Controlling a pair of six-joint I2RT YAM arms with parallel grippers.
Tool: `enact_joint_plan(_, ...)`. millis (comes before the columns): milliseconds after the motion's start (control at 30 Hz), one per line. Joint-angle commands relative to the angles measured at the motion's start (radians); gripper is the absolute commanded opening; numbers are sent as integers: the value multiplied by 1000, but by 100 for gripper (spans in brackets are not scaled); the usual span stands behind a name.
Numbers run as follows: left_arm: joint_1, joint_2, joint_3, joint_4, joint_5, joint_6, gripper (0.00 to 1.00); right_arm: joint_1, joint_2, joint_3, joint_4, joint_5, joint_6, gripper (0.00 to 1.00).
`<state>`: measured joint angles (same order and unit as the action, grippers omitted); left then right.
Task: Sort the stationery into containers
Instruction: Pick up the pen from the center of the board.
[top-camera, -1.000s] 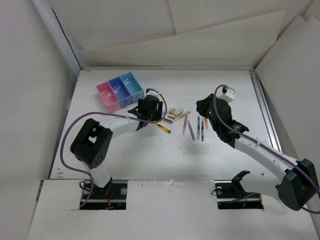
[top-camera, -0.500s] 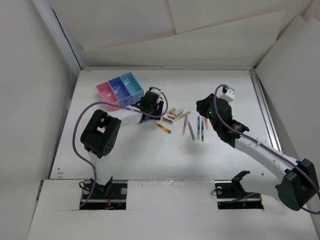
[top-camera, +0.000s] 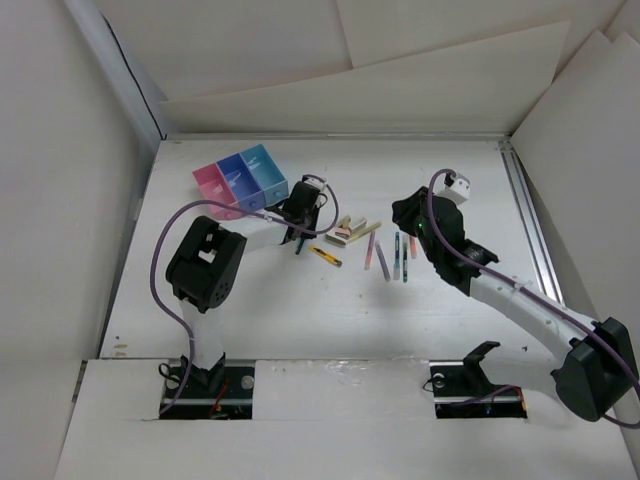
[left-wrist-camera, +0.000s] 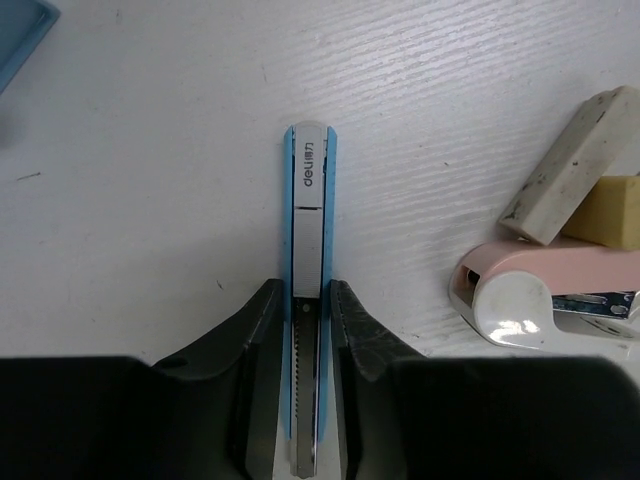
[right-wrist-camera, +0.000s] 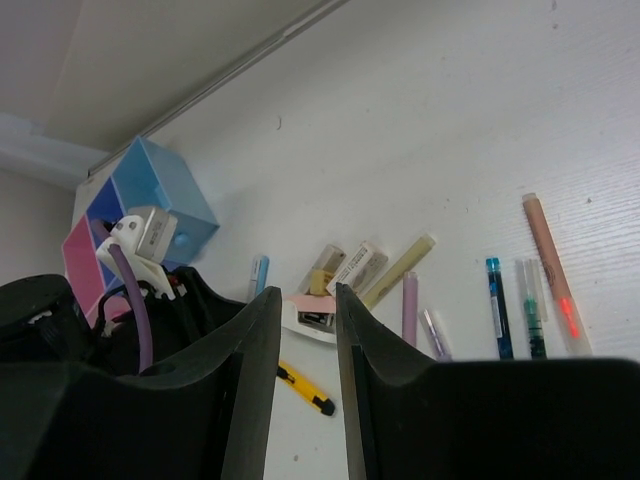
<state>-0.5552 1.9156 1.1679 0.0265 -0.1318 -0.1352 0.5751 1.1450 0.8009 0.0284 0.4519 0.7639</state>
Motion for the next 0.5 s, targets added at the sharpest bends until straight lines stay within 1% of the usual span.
enact_joint_plan(0, -3, -19, -4, -34, -8, -20, 16, -6, -11, 6, 10, -13, 3, 35)
enact_joint_plan(133, -3, -64, -13, -11, -42, -29, 5, -6, 7, 6, 10, -22, 3, 36)
enact_joint_plan(167, -3, -73, -13, -1, -69, -29, 1, -6, 7, 6, 10, -22, 3, 36)
enact_joint_plan(333, -3, -137, -13, 0, -98, -64, 0, -6, 7, 6, 10, -22, 3, 36)
enact_joint_plan(467, -3, -211, 25, -10, -98, -118, 0, -6, 7, 6, 10, -32, 3, 36)
